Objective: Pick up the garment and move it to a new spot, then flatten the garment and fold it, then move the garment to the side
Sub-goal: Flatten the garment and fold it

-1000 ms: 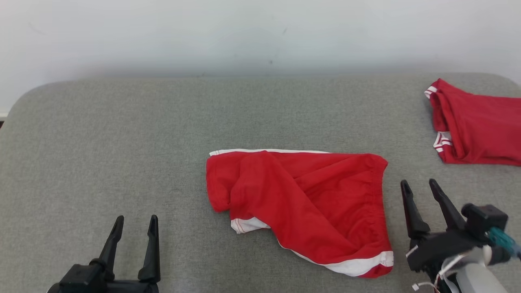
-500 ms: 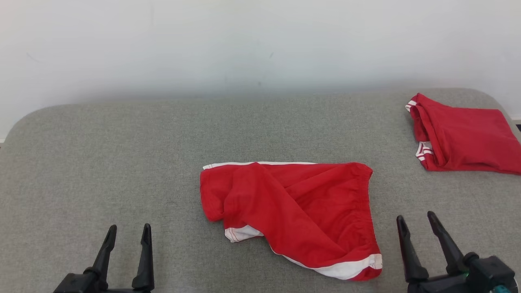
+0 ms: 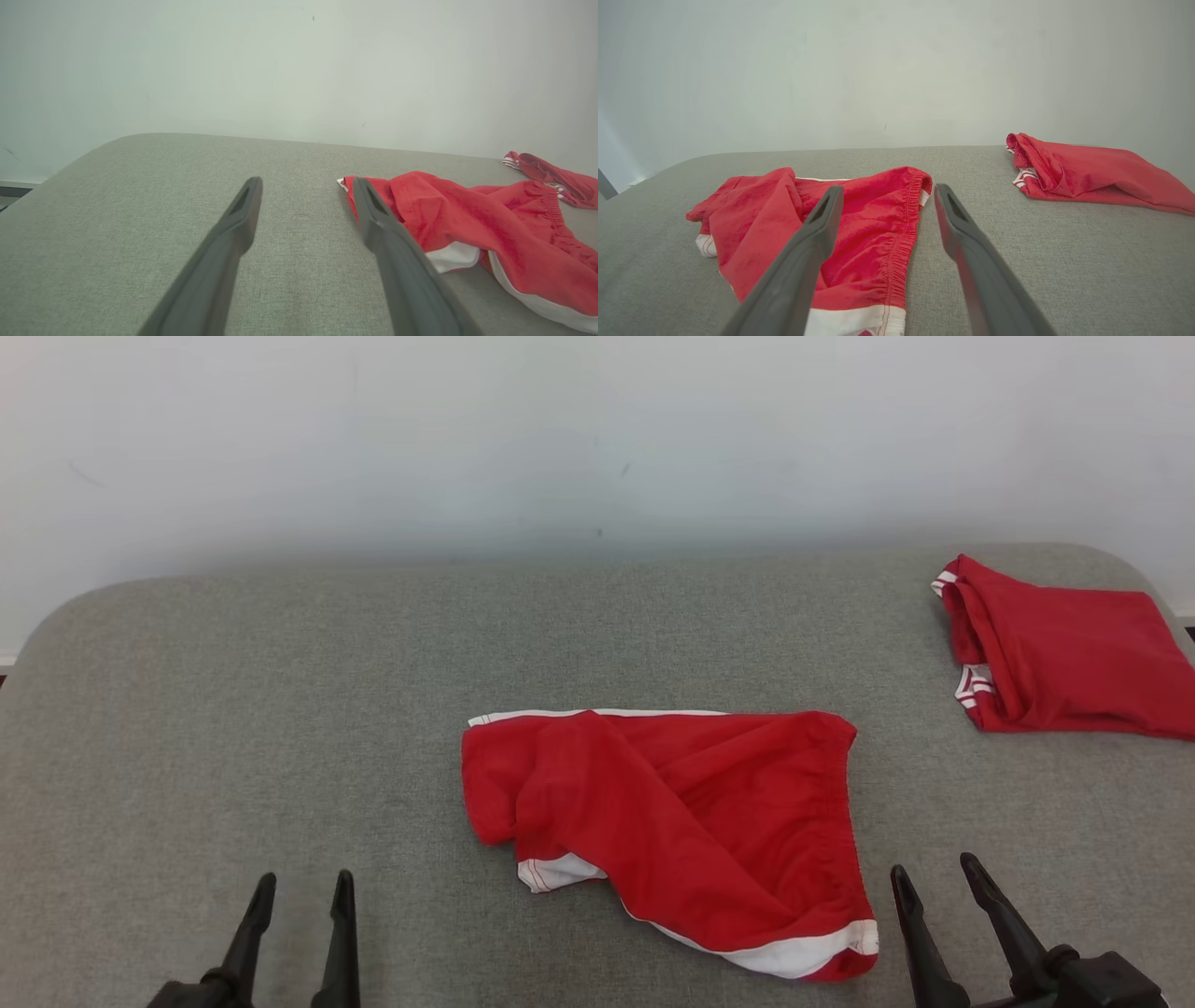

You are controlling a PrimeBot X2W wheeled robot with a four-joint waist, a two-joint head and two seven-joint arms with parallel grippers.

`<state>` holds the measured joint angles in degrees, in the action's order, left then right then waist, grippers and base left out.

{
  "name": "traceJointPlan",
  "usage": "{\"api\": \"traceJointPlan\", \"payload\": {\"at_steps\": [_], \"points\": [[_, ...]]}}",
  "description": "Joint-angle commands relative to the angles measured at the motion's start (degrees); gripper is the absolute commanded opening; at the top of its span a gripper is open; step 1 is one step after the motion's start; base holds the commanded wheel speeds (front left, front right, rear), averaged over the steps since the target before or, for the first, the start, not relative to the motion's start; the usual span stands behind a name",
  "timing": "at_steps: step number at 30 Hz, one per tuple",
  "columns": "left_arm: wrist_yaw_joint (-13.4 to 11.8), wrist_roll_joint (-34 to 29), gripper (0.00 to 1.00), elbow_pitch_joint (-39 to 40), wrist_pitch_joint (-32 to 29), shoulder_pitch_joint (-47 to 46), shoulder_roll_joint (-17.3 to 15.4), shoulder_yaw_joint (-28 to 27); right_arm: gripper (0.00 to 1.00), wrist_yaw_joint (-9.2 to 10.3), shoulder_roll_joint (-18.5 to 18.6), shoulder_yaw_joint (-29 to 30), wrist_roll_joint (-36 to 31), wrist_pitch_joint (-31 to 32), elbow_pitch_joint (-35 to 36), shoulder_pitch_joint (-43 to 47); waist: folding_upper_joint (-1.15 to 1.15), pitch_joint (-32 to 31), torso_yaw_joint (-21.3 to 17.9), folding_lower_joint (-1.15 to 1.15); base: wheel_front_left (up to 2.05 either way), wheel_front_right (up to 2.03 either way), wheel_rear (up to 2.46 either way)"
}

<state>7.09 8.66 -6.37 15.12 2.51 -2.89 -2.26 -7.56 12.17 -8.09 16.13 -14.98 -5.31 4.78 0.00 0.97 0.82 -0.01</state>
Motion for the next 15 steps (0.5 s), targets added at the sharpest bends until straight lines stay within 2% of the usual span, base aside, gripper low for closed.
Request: {"api": "traceJointPlan", "payload": {"at_steps": [1, 7, 15], "points": [[0.1, -0.3, 1.0, -0.5, 0.0, -0.3, 0.0, 0.5, 1.0, 0.16, 0.4, 0.0, -0.1, -0.3, -0.6, 0.0, 0.0, 0.4, -0.1, 0.01, 0.0, 0.0, 0.0], [0.3, -1.1, 1.0, -4.4, 0.0, -2.6, -0.2, 5.6, 1.0, 0.16, 2.1, -1.3, 0.7, -0.3, -4.7, -2.1, 0.0, 2.3, -1.3, 0.01, 0.0, 0.0, 0.0], [0.4, 2.0, 1.0, -12.1, 0.0, -8.4, -1.5, 14.4, 1.0, 0.16, 5.0, -7.1, 2.4, -0.3, -11.9, -7.8, 0.0, 6.9, -3.7, 0.01, 0.0, 0.0, 0.0]]}}
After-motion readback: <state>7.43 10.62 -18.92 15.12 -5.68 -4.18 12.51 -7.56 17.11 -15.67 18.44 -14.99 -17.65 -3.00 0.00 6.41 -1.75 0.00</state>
